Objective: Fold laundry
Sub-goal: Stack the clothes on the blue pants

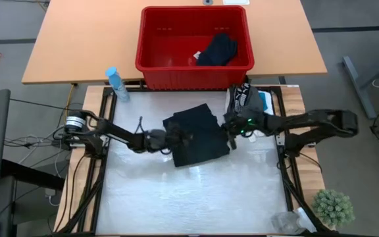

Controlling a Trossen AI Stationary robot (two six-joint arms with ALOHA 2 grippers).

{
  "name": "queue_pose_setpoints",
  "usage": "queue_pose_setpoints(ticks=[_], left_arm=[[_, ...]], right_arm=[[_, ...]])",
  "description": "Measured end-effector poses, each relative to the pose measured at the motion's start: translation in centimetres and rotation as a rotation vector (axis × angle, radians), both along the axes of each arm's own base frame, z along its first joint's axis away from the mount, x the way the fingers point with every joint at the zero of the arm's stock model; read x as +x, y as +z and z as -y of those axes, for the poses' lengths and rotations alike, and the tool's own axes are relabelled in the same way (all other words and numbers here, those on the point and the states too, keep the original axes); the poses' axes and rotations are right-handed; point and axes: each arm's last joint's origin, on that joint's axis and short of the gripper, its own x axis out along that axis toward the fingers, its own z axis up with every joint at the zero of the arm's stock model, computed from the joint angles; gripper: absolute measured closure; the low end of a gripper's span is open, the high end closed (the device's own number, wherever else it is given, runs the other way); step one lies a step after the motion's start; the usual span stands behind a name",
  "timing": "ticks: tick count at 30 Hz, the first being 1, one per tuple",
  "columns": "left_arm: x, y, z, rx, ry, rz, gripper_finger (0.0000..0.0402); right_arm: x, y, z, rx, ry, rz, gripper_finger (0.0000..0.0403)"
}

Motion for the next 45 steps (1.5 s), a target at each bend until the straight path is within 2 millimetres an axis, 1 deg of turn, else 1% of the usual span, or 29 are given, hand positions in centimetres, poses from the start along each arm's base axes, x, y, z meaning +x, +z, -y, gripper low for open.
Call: queue_pose_setpoints(ticks=[2, 4, 7, 9, 11, 13, 15, 18, 19, 22, 24, 26, 30, 32, 36, 38, 40, 42, 45], left_arm=[[-0.5, 1.6, -0.9, 0.011, 0.031, 0.039, 0.0401], [-1.0, 3.1, -2.1, 0.002, 0.064, 0.085, 0.0401], [-1.6, 4.4, -4.2, -0.034, 0.067, 0.122, 0.0401], [-1.5, 5.5, -5.6, -0.069, 0.006, 0.132, 0.0401], [-0.8, 7.0, -6.7, -0.091, -0.065, 0.127, 0.0399], [0.0, 8.4, -7.6, -0.074, -0.114, 0.078, 0.0392], [1.2, 9.8, -8.3, -0.018, -0.128, 0.030, 0.0381], [2.7, 11.8, -9.4, 0.038, -0.112, -0.028, 0.0362], [3.2, 12.3, -9.8, 0.057, -0.116, -0.051, 0.0356], [4.5, 13.1, -11.4, 0.083, -0.162, -0.116, 0.0333], [5.6, 13.1, -12.7, 0.054, -0.195, -0.135, 0.0315], [6.8, 12.6, -14.1, 0.022, -0.208, -0.159, 0.0296], [8.8, 10.1, -17.0, -0.039, -0.183, -0.268, 0.0260], [9.4, 8.9, -18.3, -0.077, -0.186, -0.358, 0.0248], [9.2, 6.9, -20.0, -0.150, -0.259, -0.542, 0.0245], [8.8, 5.8, -20.2, -0.183, -0.296, -0.623, 0.0254], [8.4, 5.3, -19.8, -0.219, -0.354, -0.672, 0.0270], [8.4, 5.1, -18.8, -0.234, -0.437, -0.699, 0.0293], [8.7, 5.0, -16.3, -0.179, -0.498, -0.780, 0.0342]], right_arm=[[-1.2, 1.4, 0.5, -0.010, -0.039, 0.035, 0.0363], [-2.5, 2.3, 1.2, -0.016, -0.101, 0.026, 0.0362], [-4.6, 2.6, 1.8, -0.023, -0.162, -0.046, 0.0355], [-5.9, 2.7, 2.2, -0.011, -0.209, -0.089, 0.0345], [-7.2, 2.9, 2.5, 0.014, -0.262, -0.120, 0.0335], [-8.4, 3.2, 2.7, 0.025, -0.303, -0.130, 0.0324], [-9.4, 3.5, 2.8, 0.024, -0.362, -0.132, 0.0312], [-10.8, 3.8, 3.0, 0.031, -0.496, -0.145, 0.0289], [-11.3, 3.8, 3.1, 0.033, -0.546, -0.149, 0.0279], [-12.6, 4.0, 3.4, 0.059, -0.672, -0.157, 0.0248], [-13.2, 4.1, 3.6, 0.084, -0.733, -0.147, 0.0226], [-13.6, 4.2, 3.9, 0.102, -0.772, -0.133, 0.0208], [-13.9, 4.1, 4.2, 0.135, -0.792, -0.129, 0.0187], [-13.9, 4.1, 4.3, 0.154, -0.783, -0.131, 0.0185], [-13.3, 3.7, 3.9, 0.173, -0.691, -0.166, 0.0191], [-13.0, 3.5, 3.7, 0.171, -0.659, -0.192, 0.0198], [-12.6, 3.4, 3.5, 0.161, -0.633, -0.203, 0.0205], [-12.4, 3.2, 3.3, 0.164, -0.615, -0.217, 0.0212], [-12.1, 3.0, 3.3, 0.167, -0.600, -0.237, 0.0221]])
